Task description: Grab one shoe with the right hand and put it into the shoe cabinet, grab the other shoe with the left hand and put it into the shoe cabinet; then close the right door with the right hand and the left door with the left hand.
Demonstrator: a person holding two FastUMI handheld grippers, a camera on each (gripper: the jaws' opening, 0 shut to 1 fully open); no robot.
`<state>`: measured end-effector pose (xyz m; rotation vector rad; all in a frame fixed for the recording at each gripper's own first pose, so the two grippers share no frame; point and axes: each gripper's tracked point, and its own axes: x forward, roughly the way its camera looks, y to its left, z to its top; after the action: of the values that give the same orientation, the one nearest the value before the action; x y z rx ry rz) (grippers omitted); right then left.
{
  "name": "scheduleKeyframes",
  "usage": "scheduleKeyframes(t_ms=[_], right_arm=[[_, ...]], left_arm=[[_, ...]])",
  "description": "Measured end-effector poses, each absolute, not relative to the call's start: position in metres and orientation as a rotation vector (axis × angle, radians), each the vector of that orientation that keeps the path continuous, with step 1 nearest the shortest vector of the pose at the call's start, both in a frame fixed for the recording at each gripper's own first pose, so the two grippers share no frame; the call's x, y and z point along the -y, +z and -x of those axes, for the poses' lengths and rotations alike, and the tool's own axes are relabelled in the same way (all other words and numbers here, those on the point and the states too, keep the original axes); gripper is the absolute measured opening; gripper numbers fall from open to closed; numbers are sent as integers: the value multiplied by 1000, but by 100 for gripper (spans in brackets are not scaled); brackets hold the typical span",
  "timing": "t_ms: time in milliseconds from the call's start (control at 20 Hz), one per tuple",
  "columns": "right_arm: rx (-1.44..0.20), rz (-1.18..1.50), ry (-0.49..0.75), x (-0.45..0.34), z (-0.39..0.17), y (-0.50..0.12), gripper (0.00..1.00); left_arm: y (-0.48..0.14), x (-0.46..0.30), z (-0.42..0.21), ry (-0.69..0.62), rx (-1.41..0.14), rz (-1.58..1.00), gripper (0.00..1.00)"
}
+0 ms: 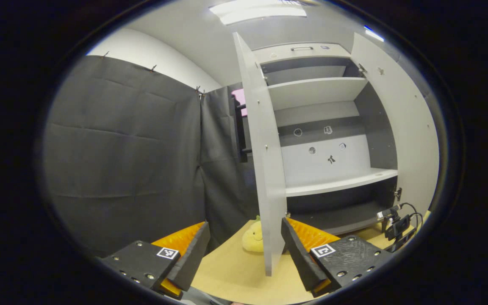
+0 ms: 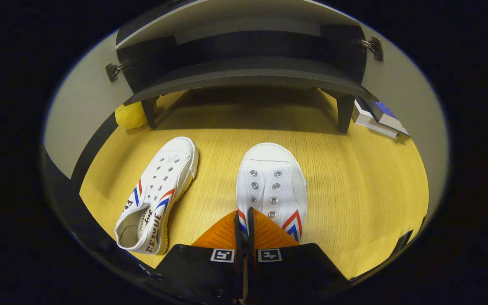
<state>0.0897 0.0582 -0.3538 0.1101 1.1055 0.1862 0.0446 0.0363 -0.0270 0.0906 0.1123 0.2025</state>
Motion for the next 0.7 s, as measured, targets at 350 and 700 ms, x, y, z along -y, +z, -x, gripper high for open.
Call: scheduleKeyframes(t_ms=[350,700], right_arm=[[-974,-228,208,-56,-101,-315,1],[-785,-147,288,-60,-109,-240,1]], left_arm=[[-17,-14,-44,133,-82,-97,99],[-9,4,-44,76,-42,-75,97]])
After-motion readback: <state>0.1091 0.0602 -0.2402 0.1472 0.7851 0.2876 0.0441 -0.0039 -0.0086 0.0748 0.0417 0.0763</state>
